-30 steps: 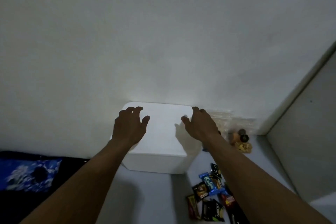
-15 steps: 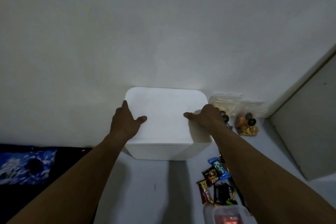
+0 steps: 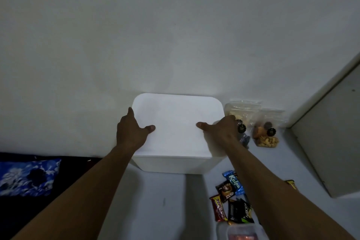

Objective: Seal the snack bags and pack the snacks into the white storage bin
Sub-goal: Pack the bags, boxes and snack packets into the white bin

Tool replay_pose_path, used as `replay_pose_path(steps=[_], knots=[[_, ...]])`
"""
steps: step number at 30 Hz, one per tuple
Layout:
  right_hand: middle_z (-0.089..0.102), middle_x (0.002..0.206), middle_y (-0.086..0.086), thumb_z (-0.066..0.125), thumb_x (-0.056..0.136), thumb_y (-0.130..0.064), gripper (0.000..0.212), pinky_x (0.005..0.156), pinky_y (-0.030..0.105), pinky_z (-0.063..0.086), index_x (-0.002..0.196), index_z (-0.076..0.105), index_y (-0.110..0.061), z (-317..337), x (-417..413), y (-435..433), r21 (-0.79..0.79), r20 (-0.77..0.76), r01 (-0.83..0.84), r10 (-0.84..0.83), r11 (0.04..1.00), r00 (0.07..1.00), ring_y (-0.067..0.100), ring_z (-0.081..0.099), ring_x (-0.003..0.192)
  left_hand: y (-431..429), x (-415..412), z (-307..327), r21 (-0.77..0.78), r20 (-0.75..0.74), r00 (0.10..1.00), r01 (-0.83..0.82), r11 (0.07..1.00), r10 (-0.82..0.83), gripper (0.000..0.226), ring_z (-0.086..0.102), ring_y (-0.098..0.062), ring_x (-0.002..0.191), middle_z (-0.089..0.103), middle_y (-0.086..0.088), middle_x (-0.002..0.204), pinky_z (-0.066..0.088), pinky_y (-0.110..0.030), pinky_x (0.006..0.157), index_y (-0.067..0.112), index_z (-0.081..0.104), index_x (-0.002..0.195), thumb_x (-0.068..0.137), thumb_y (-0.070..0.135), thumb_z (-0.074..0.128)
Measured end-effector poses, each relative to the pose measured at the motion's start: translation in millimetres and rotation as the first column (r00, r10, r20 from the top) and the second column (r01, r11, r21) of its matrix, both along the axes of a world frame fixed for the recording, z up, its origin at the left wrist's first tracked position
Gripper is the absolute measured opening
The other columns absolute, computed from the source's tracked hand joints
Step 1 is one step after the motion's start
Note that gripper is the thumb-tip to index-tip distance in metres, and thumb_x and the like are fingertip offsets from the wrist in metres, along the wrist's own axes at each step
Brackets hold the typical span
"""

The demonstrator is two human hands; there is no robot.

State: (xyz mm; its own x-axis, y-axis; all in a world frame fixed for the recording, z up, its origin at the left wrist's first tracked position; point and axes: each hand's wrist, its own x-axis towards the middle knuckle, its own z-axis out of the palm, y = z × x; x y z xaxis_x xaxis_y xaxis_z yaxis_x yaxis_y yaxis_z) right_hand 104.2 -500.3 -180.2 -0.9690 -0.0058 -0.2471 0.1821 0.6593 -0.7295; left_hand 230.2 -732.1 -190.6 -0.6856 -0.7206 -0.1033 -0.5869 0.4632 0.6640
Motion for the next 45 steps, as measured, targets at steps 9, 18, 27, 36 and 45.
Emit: replay_pose_path(steps=[9, 18, 27, 36, 45], knots=[[0.050, 0.136, 0.019, 0.092, 0.058, -0.050, 0.111, 0.092, 0.043, 0.051, 0.137, 0.035, 0.005, 13, 0, 3, -0.027, -0.032, -0.019, 0.018, 0.999, 0.999, 0.037, 0.053, 0.122, 4, 1, 7, 0.015, 0.015, 0.999, -0.039, 0.999, 0.039, 0.112, 0.034, -0.036, 0.142, 0.035, -0.017, 0.155, 0.031, -0.045, 0.115, 0.012, 0.014, 0.157, 0.075, 0.049, 0.080], [0.056, 0.128, 0.014, 0.086, 0.065, -0.049, 0.091, 0.089, 0.041, 0.052, 0.130, 0.043, -0.001, 17, 4, 8, -0.142, -0.062, -0.037, 0.029, 0.989, 0.998, 0.034, 0.058, 0.114, 8, 5, 24, -0.028, -0.077, 0.992, -0.106, 0.994, 0.104, 0.105, 0.035, -0.032, 0.141, 0.036, -0.016, 0.152, 0.031, -0.040, 0.114, 0.011, 0.022, 0.156, 0.076, 0.046, 0.080], [0.061, 0.128, 0.010, 0.070, 0.088, -0.034, 0.058, 0.080, 0.028, 0.039, 0.134, 0.048, -0.008, 39, 8, 22, -0.136, -0.150, -0.103, 0.082, 0.985, 0.985, 0.030, 0.059, 0.114, 7, 25, 71, 0.124, -0.244, 0.965, -0.064, 0.990, 0.093, 0.077, 0.057, -0.021, 0.107, 0.061, -0.008, 0.129, 0.040, -0.028, 0.089, 0.012, 0.049, 0.143, 0.076, 0.025, 0.084], [0.063, 0.126, 0.008, 0.070, 0.086, -0.035, 0.049, 0.077, 0.027, 0.039, 0.125, 0.055, -0.010, 76, 58, 38, -0.072, -0.151, -0.219, 0.206, 0.973, 0.967, 0.028, 0.060, 0.108, 6, 87, 98, 0.249, -0.314, 0.941, -0.044, 0.968, 0.123, 0.084, 0.058, -0.020, 0.100, 0.060, -0.002, 0.114, 0.043, -0.030, 0.087, 0.019, 0.048, 0.144, 0.070, 0.015, 0.088], [0.059, 0.127, 0.014, 0.073, 0.086, -0.025, 0.055, 0.073, 0.027, 0.039, 0.131, 0.054, -0.001, 86, 168, 46, -0.072, -0.175, -0.169, 0.154, 0.983, 0.972, 0.019, 0.048, 0.092, 15, 186, 89, 0.281, -0.301, 0.951, 0.014, 0.960, 0.075, 0.083, 0.054, -0.018, 0.100, 0.059, -0.005, 0.117, 0.041, -0.028, 0.088, 0.013, 0.045, 0.146, 0.074, 0.014, 0.085]])
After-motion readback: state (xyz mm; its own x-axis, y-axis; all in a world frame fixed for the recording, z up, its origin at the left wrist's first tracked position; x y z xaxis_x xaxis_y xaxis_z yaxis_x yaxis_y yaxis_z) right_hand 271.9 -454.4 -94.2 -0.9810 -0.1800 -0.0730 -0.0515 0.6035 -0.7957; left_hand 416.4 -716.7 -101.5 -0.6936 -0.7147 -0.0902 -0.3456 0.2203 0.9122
